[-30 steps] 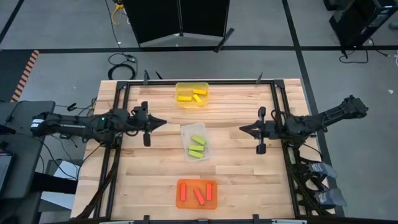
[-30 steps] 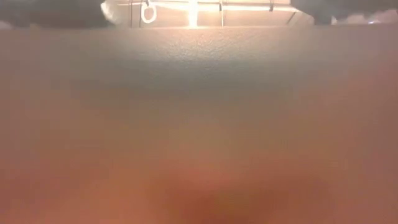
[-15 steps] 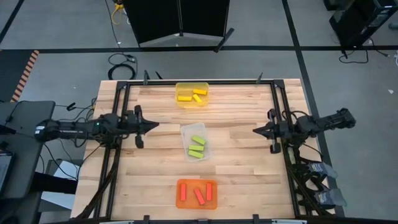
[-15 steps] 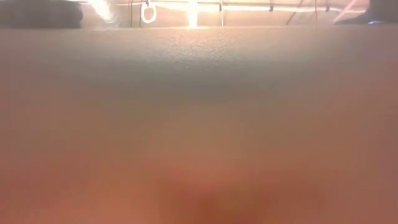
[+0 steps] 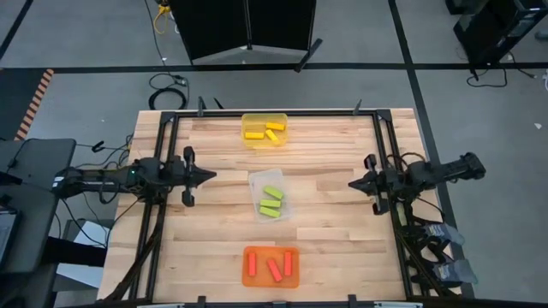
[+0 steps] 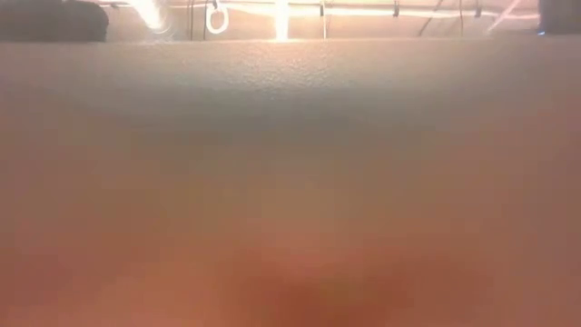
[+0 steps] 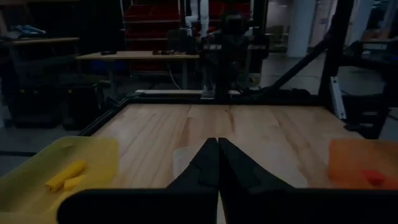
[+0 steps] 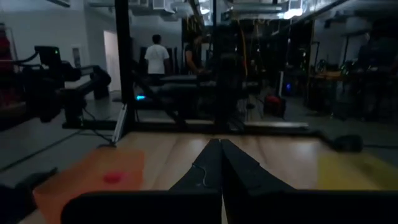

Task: Sort blocks
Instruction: Return to Home Position

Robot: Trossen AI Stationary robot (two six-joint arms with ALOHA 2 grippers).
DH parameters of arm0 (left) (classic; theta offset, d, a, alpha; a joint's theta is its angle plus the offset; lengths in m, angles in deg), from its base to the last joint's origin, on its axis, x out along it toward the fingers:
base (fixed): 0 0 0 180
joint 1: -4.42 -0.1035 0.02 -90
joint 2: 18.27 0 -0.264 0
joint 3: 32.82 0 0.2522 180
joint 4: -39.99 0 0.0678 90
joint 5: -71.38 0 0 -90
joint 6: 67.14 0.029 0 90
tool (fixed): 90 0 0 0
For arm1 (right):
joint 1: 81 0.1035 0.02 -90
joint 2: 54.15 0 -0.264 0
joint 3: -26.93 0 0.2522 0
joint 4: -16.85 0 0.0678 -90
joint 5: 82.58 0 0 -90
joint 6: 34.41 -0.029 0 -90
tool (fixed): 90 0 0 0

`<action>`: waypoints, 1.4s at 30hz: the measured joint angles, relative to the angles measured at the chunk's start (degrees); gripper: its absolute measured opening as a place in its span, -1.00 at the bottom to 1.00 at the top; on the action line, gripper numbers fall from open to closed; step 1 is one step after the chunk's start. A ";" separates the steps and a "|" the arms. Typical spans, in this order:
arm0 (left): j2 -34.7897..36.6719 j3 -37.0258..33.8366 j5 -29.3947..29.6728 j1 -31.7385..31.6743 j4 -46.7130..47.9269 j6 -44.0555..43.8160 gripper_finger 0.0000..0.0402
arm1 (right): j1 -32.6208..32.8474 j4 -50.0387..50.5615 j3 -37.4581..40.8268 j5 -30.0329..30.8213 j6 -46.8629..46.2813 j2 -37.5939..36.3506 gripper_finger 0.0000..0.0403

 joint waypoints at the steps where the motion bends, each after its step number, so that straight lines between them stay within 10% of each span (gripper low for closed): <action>1: 0.00 0.00 -0.39 0.03 -0.03 -0.12 -0.98 | -0.13 -1.56 1.65 -0.19 -0.64 0.01 -0.99; 42: -0.35 -6.71 1.65 0.44 -6.76 0.21 -0.97 | -0.78 -0.95 4.13 -1.29 -2.36 0.51 -0.83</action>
